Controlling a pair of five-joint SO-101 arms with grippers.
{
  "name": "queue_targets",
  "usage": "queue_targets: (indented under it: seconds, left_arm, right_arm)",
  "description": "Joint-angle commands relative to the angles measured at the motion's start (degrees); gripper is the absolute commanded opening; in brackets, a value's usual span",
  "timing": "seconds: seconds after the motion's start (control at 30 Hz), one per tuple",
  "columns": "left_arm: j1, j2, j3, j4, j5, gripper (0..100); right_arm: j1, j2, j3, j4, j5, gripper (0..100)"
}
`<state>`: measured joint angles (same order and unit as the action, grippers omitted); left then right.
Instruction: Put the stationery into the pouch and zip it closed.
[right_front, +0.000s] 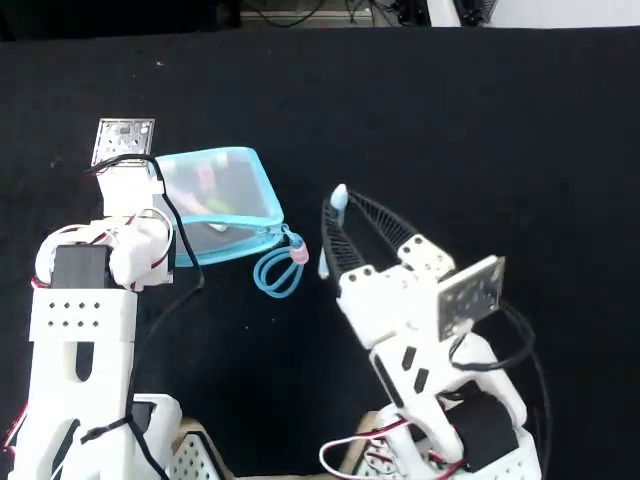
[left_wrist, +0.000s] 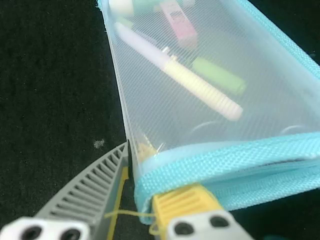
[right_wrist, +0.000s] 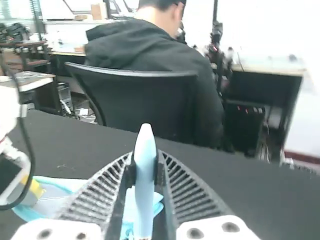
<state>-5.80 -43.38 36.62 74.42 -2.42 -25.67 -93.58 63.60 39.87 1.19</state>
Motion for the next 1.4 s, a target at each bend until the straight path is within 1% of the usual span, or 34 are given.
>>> queue_targets:
  seconds: [0.0,0.2,0.3,0.5,0.63,0.8,0.93,1.2,1.37]
  left_arm:
    - [0.5,0.5,1.1,-0.2,-0.4,3]
    - [0.5,0.5,1.1,-0.2,-0.4,3]
    - [0.5,0.5,1.1,-0.2,-0.4,3]
    - [0.5,0.5,1.1,-0.2,-0.4,3]
    - [0.5,0.5,1.1,-0.2,-0.4,3]
    - [0.5,0.5,1.1,-0.2,-0.4,3]
    - [0.5,0.5,1.1,-0.2,-0.4,3]
    - [0.5,0.5,1.1,-0.2,-0.4,3]
    - [0.5,0.5,1.1,-0.2,-0.4,3]
  right_arm:
    - [-3.0,-0.8,-0.4,-3.4,4.3,1.1]
    - [-10.3,-0.9,-0.5,-8.8,7.9,1.1]
    - [-12.8,-0.9,-0.1,-12.0,10.2,1.1]
    - [-18.7,-0.5,0.7,-16.5,9.9,1.1]
    - [-22.6,-0.5,5.9,-23.9,10.3,1.1]
    - [-22.7,-0.5,14.9,-37.5,10.4,1.1]
    - [-22.7,-0.5,18.6,-44.7,10.4,1.1]
    - [-22.6,-0.5,22.7,-46.2,10.4,1.1]
    - [-19.5,-1.0,26.9,-46.6,10.4,1.1]
